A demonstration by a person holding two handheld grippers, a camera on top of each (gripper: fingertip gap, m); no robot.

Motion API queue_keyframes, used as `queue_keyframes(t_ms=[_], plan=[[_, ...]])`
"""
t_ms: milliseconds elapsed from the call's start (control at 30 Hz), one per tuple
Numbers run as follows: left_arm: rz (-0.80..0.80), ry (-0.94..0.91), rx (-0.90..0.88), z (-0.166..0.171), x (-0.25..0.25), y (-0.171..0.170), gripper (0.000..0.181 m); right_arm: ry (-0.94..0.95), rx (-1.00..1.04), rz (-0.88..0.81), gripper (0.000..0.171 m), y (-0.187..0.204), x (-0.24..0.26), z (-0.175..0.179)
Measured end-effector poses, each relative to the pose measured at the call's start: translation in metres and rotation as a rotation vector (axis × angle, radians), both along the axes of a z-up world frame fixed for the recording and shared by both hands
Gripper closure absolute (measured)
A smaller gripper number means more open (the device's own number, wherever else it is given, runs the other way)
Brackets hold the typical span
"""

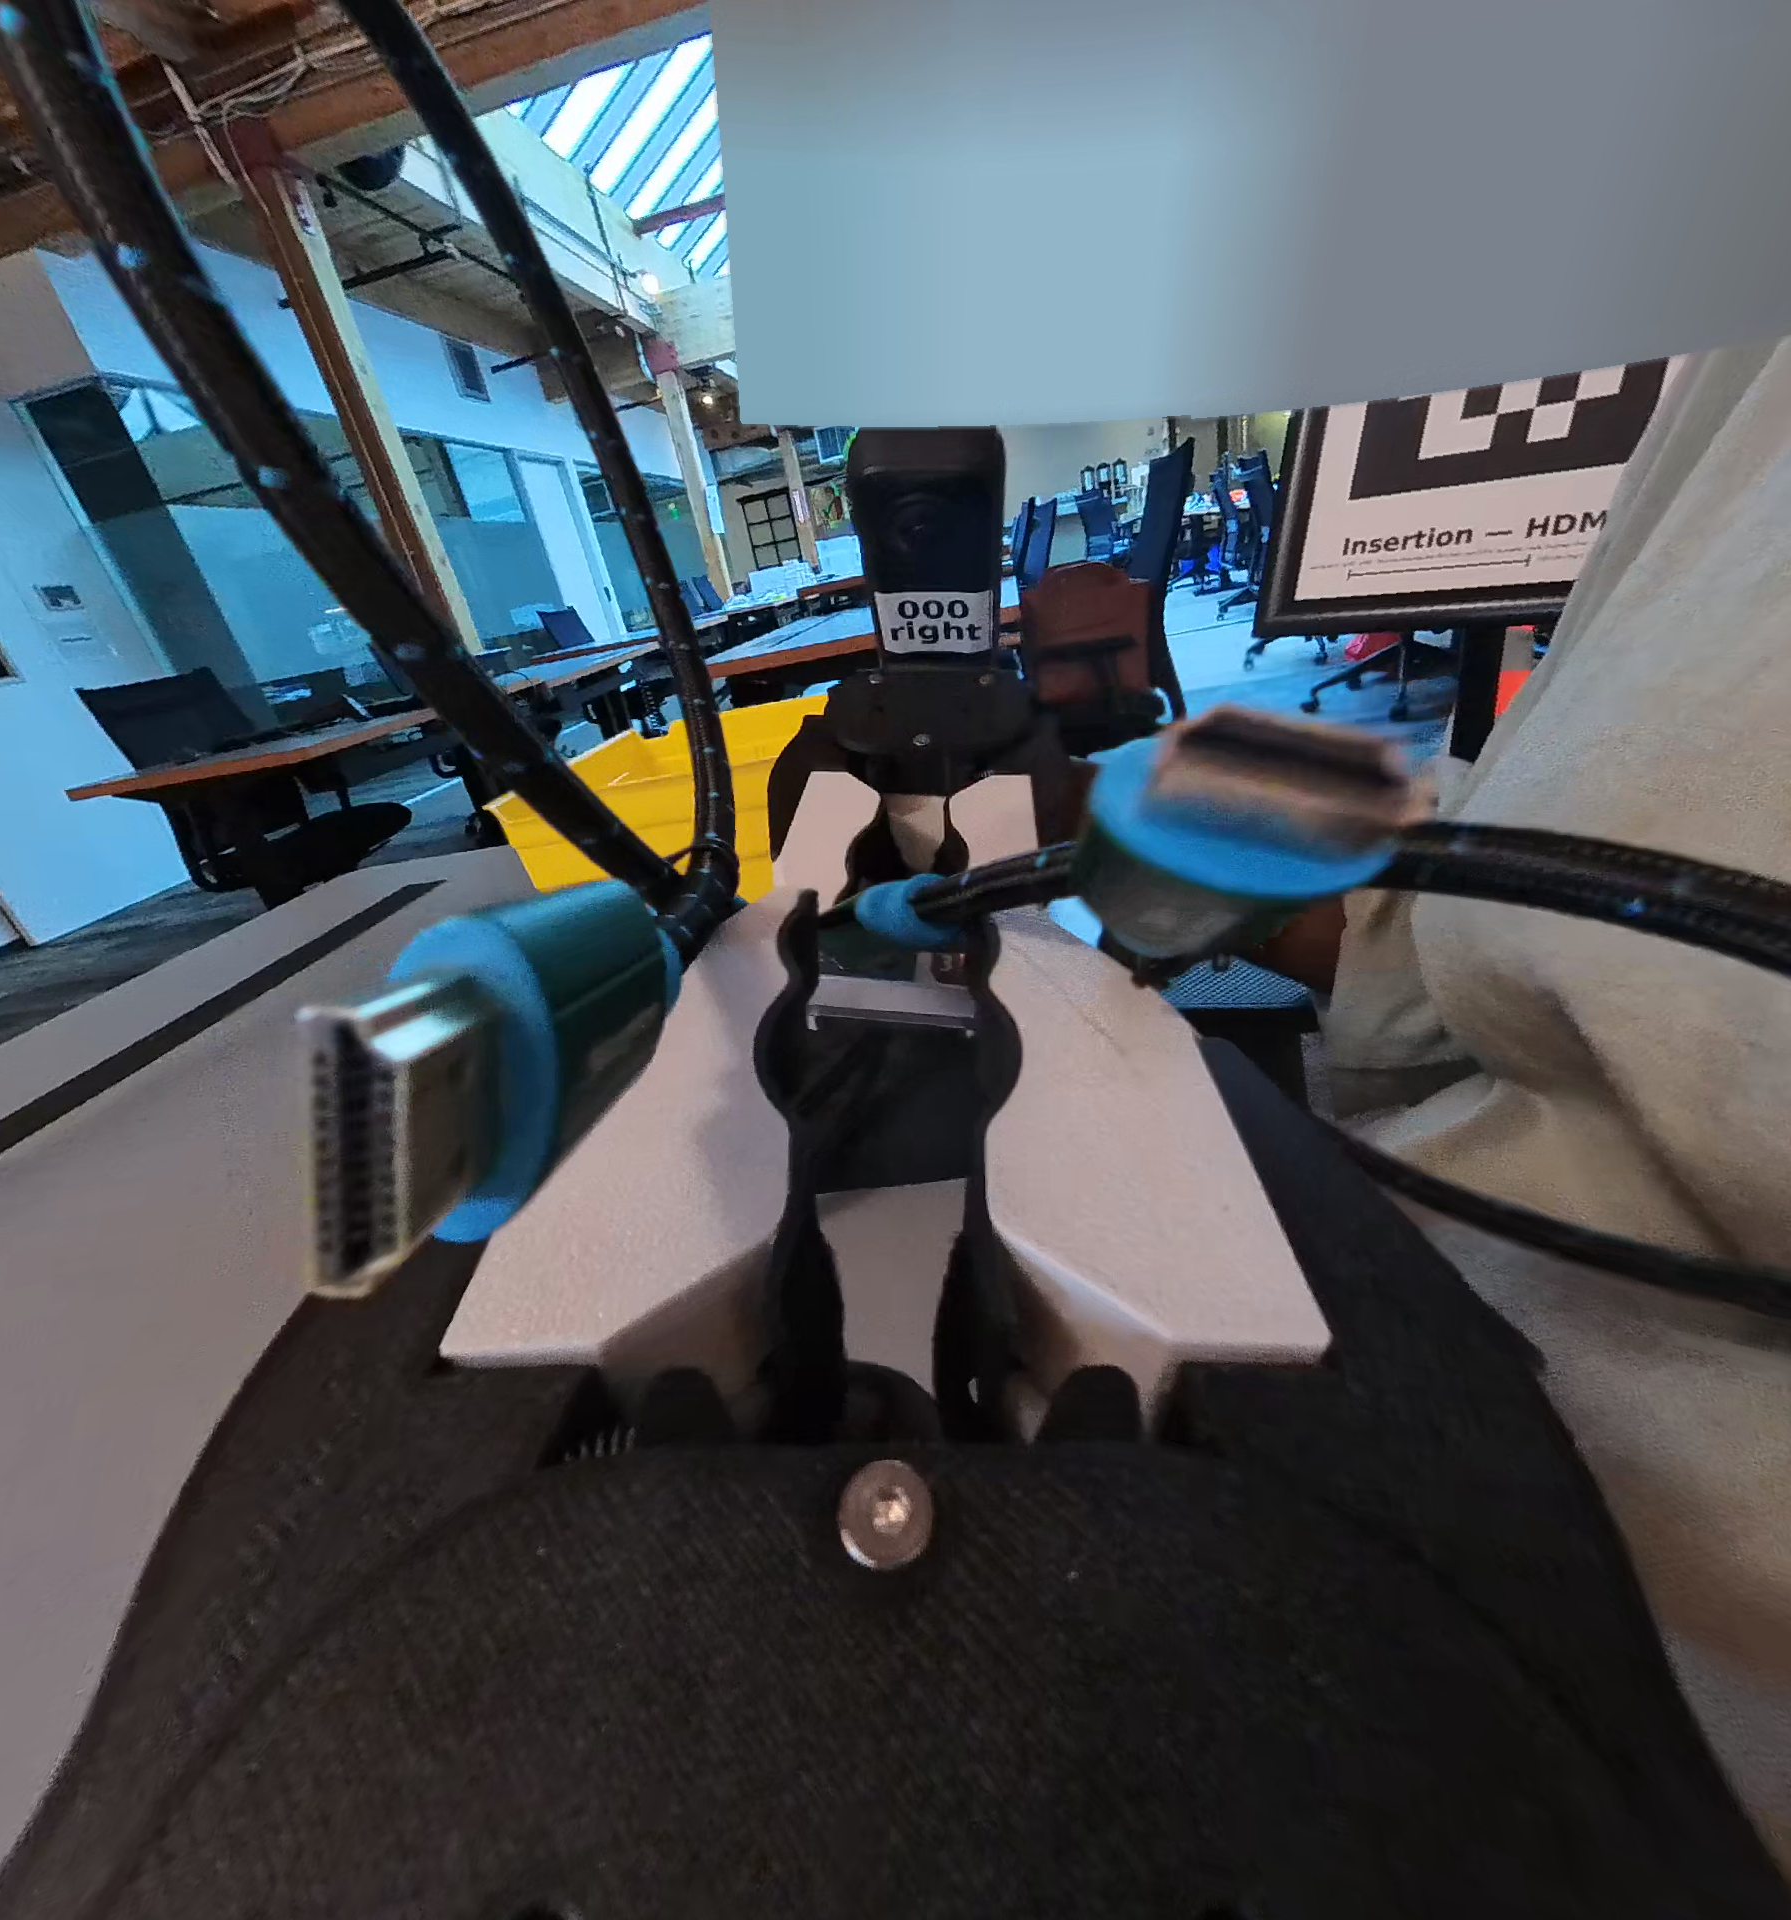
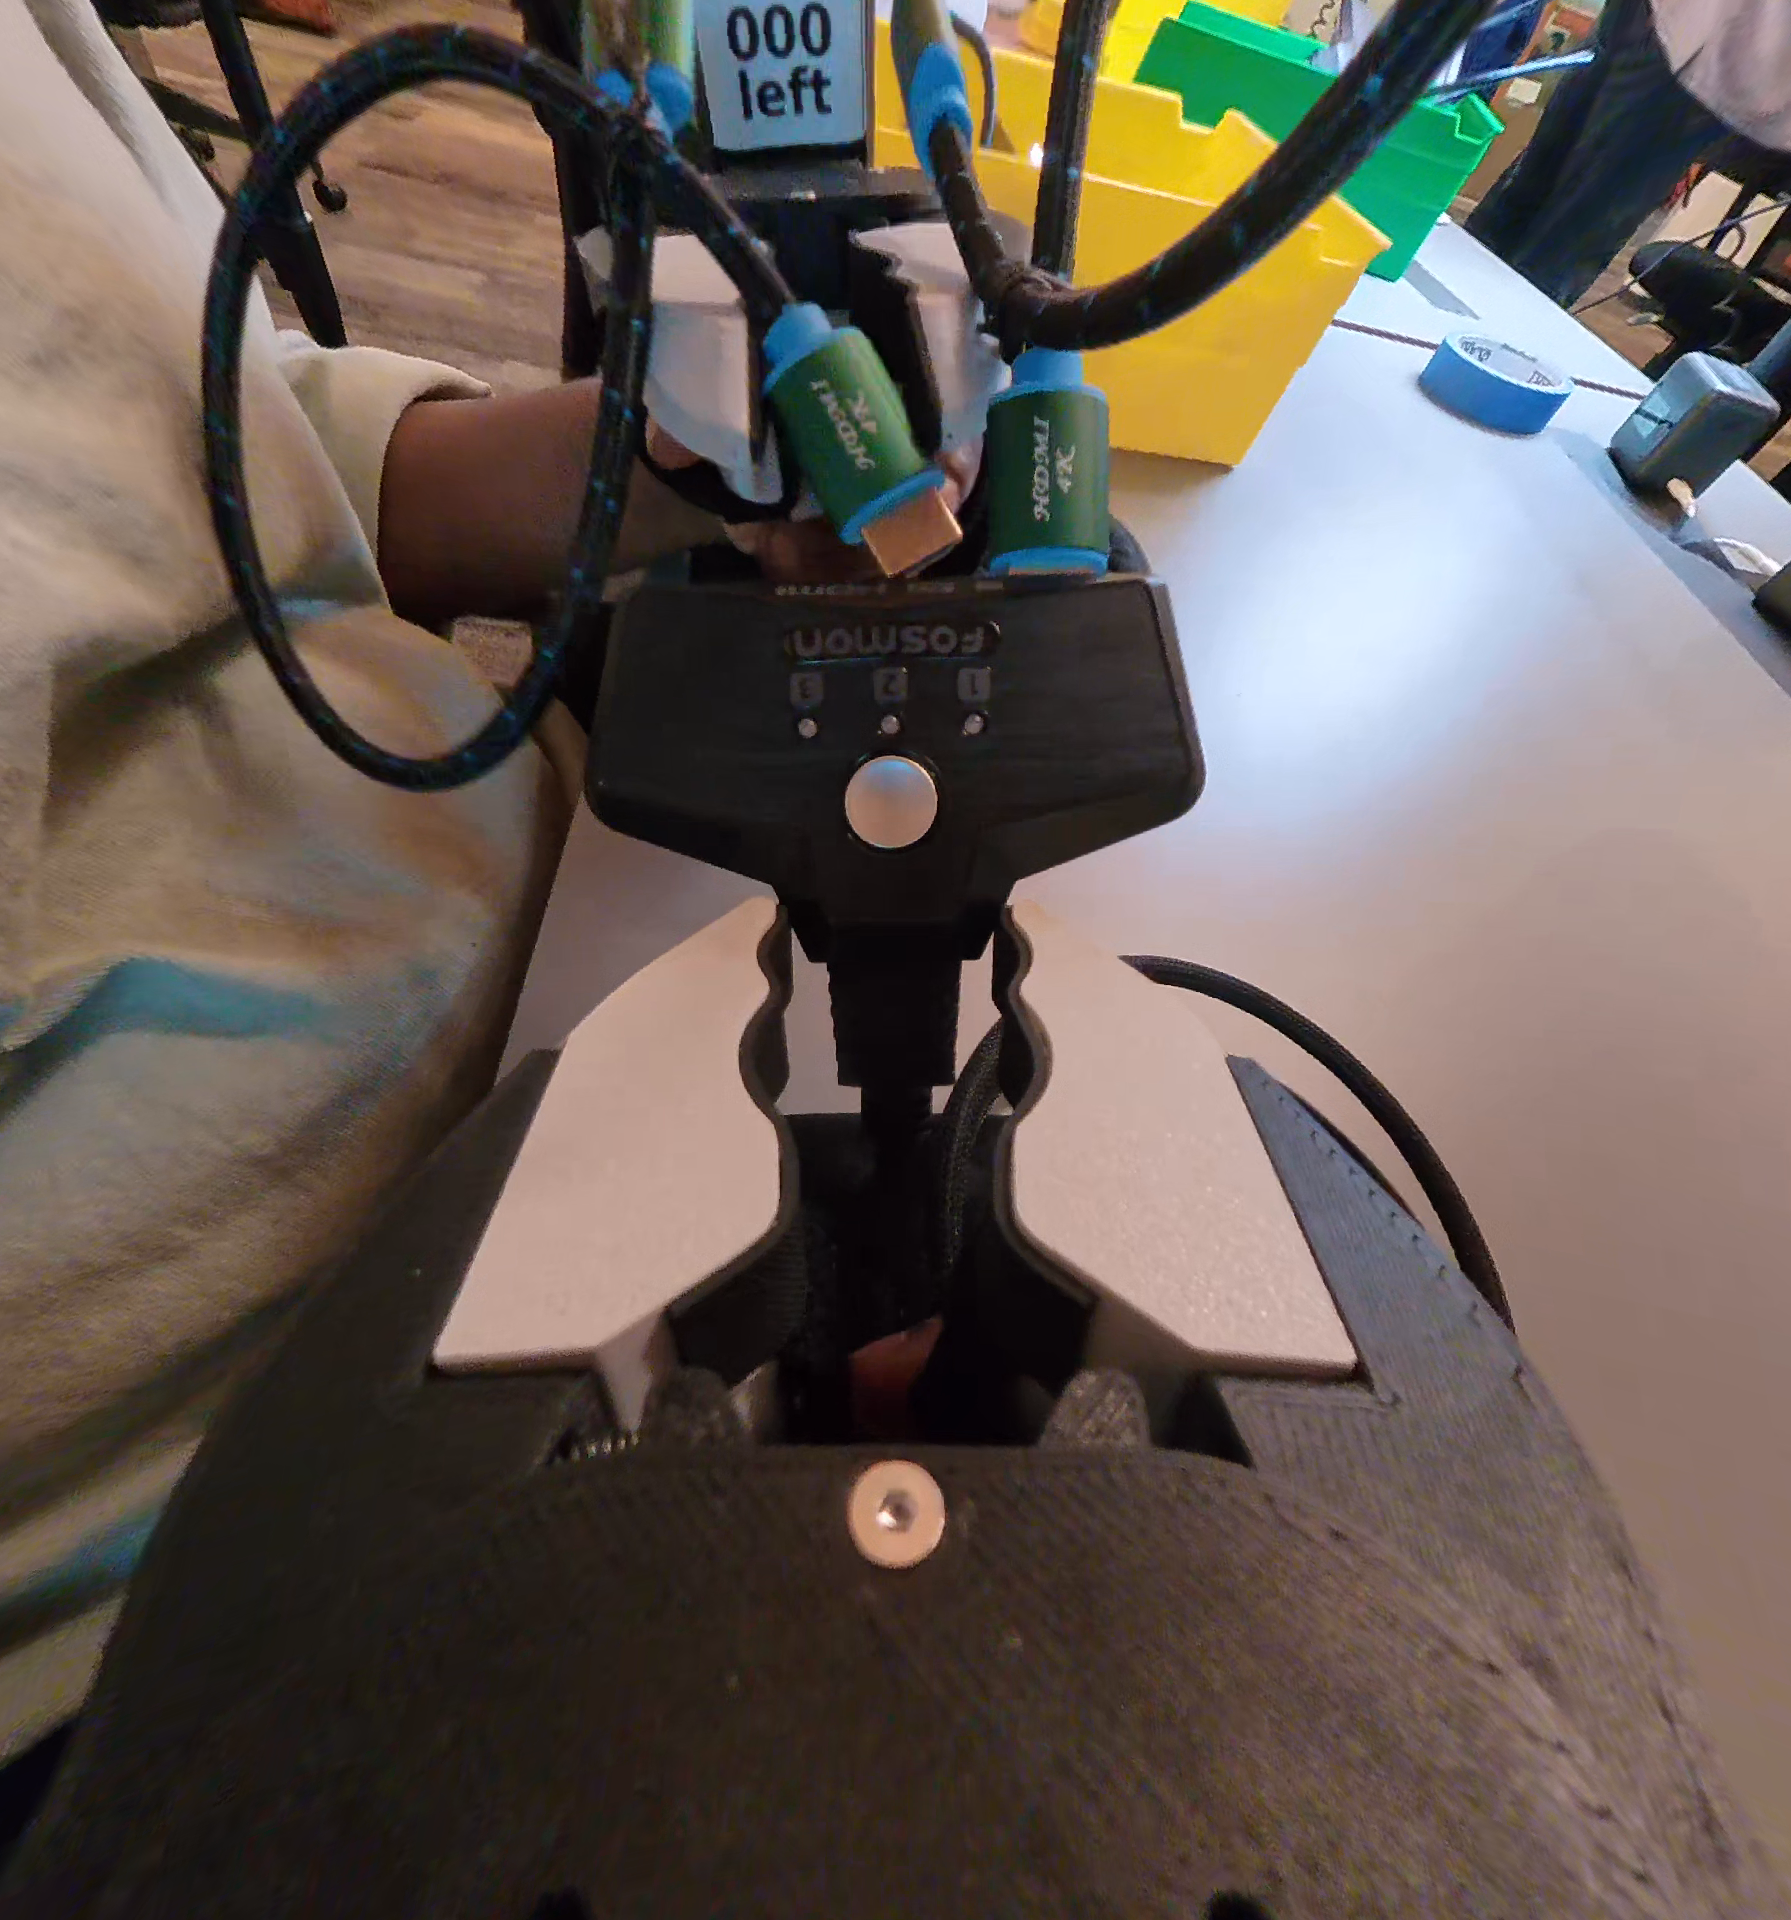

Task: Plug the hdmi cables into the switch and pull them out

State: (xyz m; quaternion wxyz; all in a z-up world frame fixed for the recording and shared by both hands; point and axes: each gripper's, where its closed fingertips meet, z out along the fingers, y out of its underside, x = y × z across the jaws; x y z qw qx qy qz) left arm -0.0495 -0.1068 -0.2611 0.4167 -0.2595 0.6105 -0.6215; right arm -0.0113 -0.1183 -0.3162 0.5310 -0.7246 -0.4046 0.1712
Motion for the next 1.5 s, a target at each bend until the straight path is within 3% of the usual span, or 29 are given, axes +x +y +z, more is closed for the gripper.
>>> queue_keyframes(t_ms=[467, 700, 900, 967, 1067, 1167, 1300, 1500], plan=[[-0.118, 0.116, 0.035, -0.013, -0.005, -0.014, 0.157, -0.038, -0.004, 0.075, 0.133, -0.012, 0.0, -0.006], [-0.141, 0.115, 0.209, -0.017, -0.01, -0.018, 0.158, -0.079, -0.095, 0.147, 0.133, -0.016, -0.005, -0.011], [-0.089, 0.278, 0.44, -0.033, -0.011, -0.008, 0.16, -0.137, -0.15, 0.112, 0.133, -0.01, -0.002, -0.012], [-0.099, 0.256, 0.482, -0.035, -0.007, -0.013, 0.16, -0.145, -0.151, 0.118, 0.133, -0.008, -0.005, -0.009], [-0.135, 0.174, 0.407, -0.024, -0.01, -0.019, 0.16, -0.2, -0.112, 0.103, 0.134, -0.007, -0.001, -0.002], [-0.078, 0.09, 0.329, -0.012, -0.02, -0.004, 0.161, -0.334, -0.105, 0.015, 0.134, -0.009, 0.022, 0.0], [-0.073, -0.036, 0.197, 0.003, -0.033, 0.001, 0.162, -0.531, -0.182, -0.129, 0.133, -0.008, 0.053, -0.014], [-0.106, -0.108, 0.135, 0.008, -0.028, -0.01, 0.161, -0.635, -0.316, -0.235, 0.131, -0.002, 0.064, -0.044]])
